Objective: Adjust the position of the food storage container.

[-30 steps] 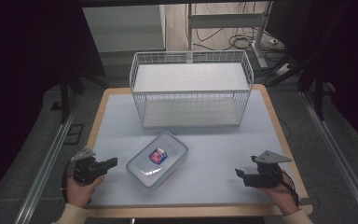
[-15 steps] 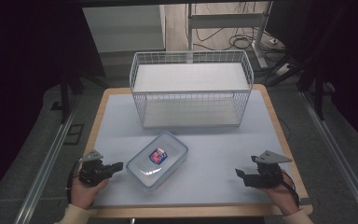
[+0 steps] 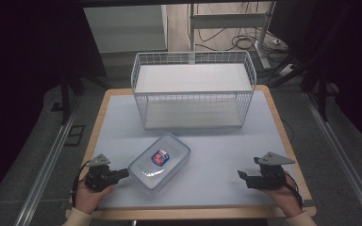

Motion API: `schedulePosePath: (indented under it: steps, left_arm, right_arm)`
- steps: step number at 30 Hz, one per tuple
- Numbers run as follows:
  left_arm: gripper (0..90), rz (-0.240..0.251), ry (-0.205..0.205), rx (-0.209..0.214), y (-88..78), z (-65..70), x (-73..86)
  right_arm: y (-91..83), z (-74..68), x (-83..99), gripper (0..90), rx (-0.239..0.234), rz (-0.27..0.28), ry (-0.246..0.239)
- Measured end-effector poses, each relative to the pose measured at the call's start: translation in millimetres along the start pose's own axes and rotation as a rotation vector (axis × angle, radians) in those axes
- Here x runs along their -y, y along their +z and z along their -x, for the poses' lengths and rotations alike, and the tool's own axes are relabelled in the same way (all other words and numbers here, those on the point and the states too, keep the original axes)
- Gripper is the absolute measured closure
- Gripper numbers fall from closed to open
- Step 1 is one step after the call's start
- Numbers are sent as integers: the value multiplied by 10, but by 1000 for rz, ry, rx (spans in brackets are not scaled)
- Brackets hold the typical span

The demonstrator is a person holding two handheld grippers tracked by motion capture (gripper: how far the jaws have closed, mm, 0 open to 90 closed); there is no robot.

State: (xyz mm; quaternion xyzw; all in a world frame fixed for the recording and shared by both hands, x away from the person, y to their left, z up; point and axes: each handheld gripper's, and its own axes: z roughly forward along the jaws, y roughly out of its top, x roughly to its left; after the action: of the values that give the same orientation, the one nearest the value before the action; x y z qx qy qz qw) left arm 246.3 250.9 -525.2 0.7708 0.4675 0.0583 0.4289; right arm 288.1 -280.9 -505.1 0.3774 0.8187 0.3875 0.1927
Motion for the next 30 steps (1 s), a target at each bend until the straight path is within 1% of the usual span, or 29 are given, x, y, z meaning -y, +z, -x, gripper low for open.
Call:
schedulePosePath:
  steps: [3, 6, 7, 8, 10, 11, 12, 13, 14, 15, 16, 17, 19, 21, 23, 24, 27, 30]
  left_arm:
    - [900, -11, 9, 12, 18, 71, 0]
    - [899, -29, 40, 32, 62, 196, -10]
    - [899, -29, 40, 32, 62, 196, -10]
    - [899, -40, 57, 47, 93, 269, -16]
    - [899, -55, 75, 65, 134, 346, -21]
    - [899, -55, 75, 65, 134, 346, -21]
    - [899, -64, 89, 86, 171, 415, -24]
    - [898, -64, 89, 86, 171, 415, -24]
    - [897, -79, 104, 103, 214, 492, -28]
    - [898, -85, 108, 102, 229, 517, -25]
    - [898, -90, 104, 104, 246, 546, -22]
    - [898, -90, 104, 104, 246, 546, -22]
    - [897, -106, 89, 113, 288, 623, -20]
    - [895, -113, 92, 121, 308, 665, -22]
    - [892, -115, 93, 125, 317, 678, -22]
    - [892, -124, 89, 131, 345, 707, -25]
    - [891, -134, 83, 126, 398, 757, -39]
    - [893, -148, 98, 132, 451, 825, -54]
  right_arm:
    - [-1, -3, -1, 175, -1, 0, 1]
    - [-3, -8, -1, 175, -2, 1, 0]
    - [-3, -8, -1, 175, -2, 1, 0]
    - [-6, -11, -2, 175, -3, 1, -3]
    - [-8, -13, -3, 175, -4, 1, -3]
    - [-8, -13, -3, 175, -4, 1, -3]
    - [-10, -14, -3, 175, -5, 2, -3]
    - [-10, -14, -3, 175, -5, 2, -3]
    - [-12, -12, -3, 175, -5, 3, -2]
    - [-11, -12, -3, 175, -5, 2, -1]
    - [-10, -13, -2, 175, -5, 1, 0]
    - [-10, -13, -2, 175, -5, 1, 0]
    - [-5, -19, -2, 175, -8, -2, 0]
    - [0, -22, -2, 175, -8, -2, -2]
    - [4, -26, -1, 175, -9, -3, -1]
    - [5, -27, 0, 175, -9, -4, -2]
    - [12, -28, 1, 175, -10, -6, -2]
    - [19, -32, 3, 175, -11, -8, -4]
